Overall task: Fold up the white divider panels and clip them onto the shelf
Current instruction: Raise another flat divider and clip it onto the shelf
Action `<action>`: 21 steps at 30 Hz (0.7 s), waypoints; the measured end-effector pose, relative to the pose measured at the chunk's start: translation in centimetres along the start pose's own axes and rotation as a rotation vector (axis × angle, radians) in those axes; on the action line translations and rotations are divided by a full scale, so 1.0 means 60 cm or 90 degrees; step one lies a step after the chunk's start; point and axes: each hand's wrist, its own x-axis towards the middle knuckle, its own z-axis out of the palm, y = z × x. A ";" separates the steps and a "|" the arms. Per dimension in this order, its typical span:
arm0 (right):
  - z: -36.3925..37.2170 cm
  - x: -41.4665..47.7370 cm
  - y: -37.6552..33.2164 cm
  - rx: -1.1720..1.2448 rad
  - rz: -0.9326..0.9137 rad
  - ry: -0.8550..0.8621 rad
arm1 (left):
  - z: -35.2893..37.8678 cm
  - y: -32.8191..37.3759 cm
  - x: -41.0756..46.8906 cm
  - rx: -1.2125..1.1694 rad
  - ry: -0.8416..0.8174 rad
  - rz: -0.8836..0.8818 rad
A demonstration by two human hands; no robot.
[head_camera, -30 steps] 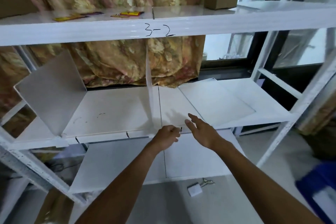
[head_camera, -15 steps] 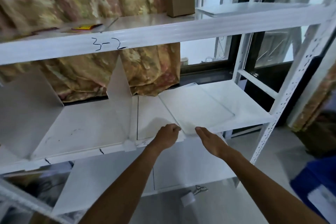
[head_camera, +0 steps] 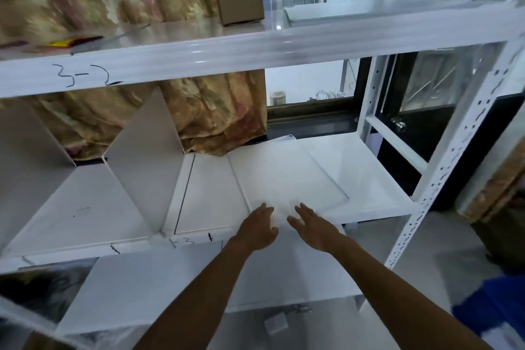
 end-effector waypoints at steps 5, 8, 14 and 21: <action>0.012 0.011 0.023 -0.021 -0.014 -0.037 | 0.035 0.000 0.016 0.046 -0.015 -0.003; 0.013 0.013 0.024 -0.031 -0.017 -0.037 | 0.045 -0.005 0.027 0.113 -0.020 0.011; -0.002 0.013 0.021 -0.038 -0.004 -0.045 | 0.048 -0.007 0.045 0.201 0.008 0.037; -0.020 0.008 0.029 0.363 0.112 0.189 | 0.050 -0.010 0.036 0.267 -0.009 0.089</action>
